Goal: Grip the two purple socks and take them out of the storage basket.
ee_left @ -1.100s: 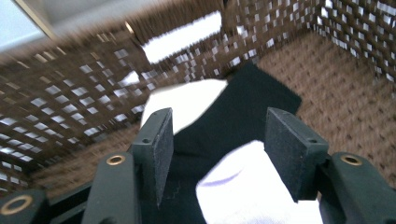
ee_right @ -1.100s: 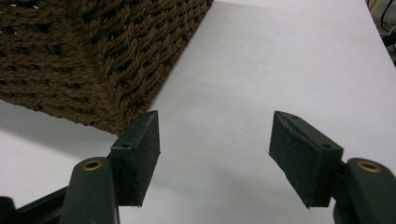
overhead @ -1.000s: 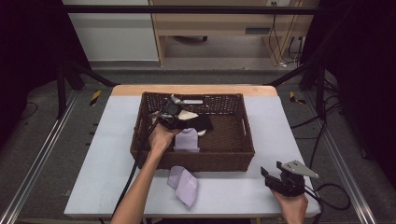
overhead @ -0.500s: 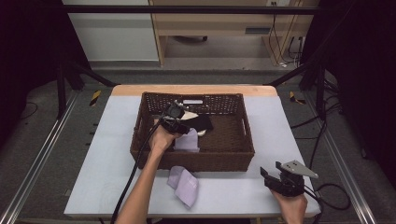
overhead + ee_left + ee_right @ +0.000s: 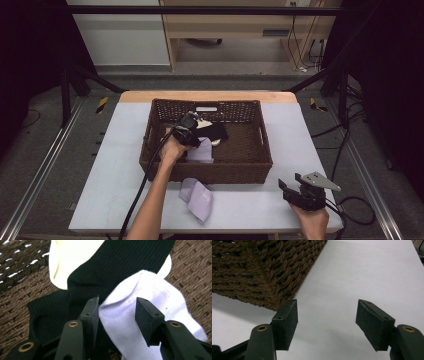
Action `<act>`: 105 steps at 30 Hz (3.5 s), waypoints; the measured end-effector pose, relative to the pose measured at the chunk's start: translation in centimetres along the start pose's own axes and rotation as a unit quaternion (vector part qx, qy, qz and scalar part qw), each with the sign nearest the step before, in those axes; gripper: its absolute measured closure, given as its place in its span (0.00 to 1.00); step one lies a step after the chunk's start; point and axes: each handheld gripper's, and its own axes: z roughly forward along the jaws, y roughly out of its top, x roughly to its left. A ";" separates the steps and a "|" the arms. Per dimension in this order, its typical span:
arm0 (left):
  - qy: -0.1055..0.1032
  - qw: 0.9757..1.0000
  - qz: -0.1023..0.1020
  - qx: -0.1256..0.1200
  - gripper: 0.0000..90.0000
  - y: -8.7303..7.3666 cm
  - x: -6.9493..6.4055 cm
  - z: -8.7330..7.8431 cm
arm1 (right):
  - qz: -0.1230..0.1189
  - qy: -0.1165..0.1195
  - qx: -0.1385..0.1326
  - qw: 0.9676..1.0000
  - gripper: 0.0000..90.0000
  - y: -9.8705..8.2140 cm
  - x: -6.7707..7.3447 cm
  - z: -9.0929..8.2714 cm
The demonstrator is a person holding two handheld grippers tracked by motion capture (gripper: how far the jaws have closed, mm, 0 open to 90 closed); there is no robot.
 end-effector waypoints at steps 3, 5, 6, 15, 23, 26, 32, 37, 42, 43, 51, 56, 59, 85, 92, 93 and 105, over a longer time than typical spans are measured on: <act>0.007 1.000 0.004 0.008 0.62 0.0 -0.1 0.1 | 0.000 0.000 0.000 1.000 0.38 0.0 0.0 0.0; 0.012 1.000 0.008 0.013 0.64 0.0 -0.1 0.3 | 0.001 0.000 0.000 1.000 0.38 0.0 0.0 0.0; 0.015 1.000 0.007 0.019 0.65 0.0 -0.1 0.4 | 0.001 0.001 0.000 1.000 0.38 0.0 0.0 0.0; 0.002 0.999 -0.011 0.053 0.94 0.0 0.1 0.5 | 0.006 0.005 0.000 1.000 0.39 0.1 0.0 -0.1; -0.001 1.000 -0.025 0.011 0.98 -0.2 0.1 -0.3 | 0.006 0.004 -0.002 1.000 0.39 0.1 0.0 -0.1; -0.003 1.000 -0.027 -0.015 0.98 -0.3 0.1 -0.7 | 0.006 0.005 -0.002 1.000 0.39 0.1 0.0 -0.1; -0.021 0.995 -0.041 -0.087 0.98 -0.8 0.3 -1.9 | 0.003 0.002 -0.002 1.000 0.39 0.0 0.0 -0.1; -0.010 0.991 -0.044 -0.129 0.98 -1.1 0.3 -2.7 | 0.005 0.003 -0.002 1.000 0.40 0.1 0.0 -0.1; -0.009 0.985 -0.049 -0.164 0.98 -1.3 0.5 -3.4 | 0.005 0.004 -0.002 1.000 0.40 0.1 0.0 -0.2; -0.010 0.984 -0.054 -0.171 0.98 -1.4 0.5 -3.5 | 0.006 0.004 -0.002 1.000 0.40 0.1 0.0 -0.2; -0.030 0.971 -0.058 -0.232 0.99 -1.7 0.5 -4.7 | 0.002 0.001 -0.003 1.000 0.40 0.1 -0.1 -0.1; -0.041 0.961 -0.066 -0.266 0.99 -1.9 0.6 -5.5 | -0.002 -0.001 -0.001 1.000 0.40 0.1 -0.1 0.1; -0.045 0.952 -0.075 -0.293 0.99 -2.0 0.7 -6.4 | 0.000 -0.001 -0.001 1.000 0.40 0.1 -0.1 0.1; -0.066 0.893 -0.022 -0.445 0.99 -5.4 -2.8 -17.4 | -0.002 -0.003 -0.001 1.000 0.40 0.1 -0.2 0.0; -0.074 0.878 0.008 -0.474 0.98 -6.9 -4.6 -21.1 | -0.002 -0.003 -0.002 1.000 0.40 0.1 -0.2 -0.1; -0.076 0.876 0.013 -0.477 0.98 -7.3 -4.8 -21.5 | -0.001 -0.003 -0.002 1.000 0.40 0.1 -0.2 -0.1; -0.100 0.870 0.058 -0.480 0.98 -11.4 -7.9 -22.5 | 0.000 -0.003 -0.001 1.000 0.40 0.1 -0.1 -0.1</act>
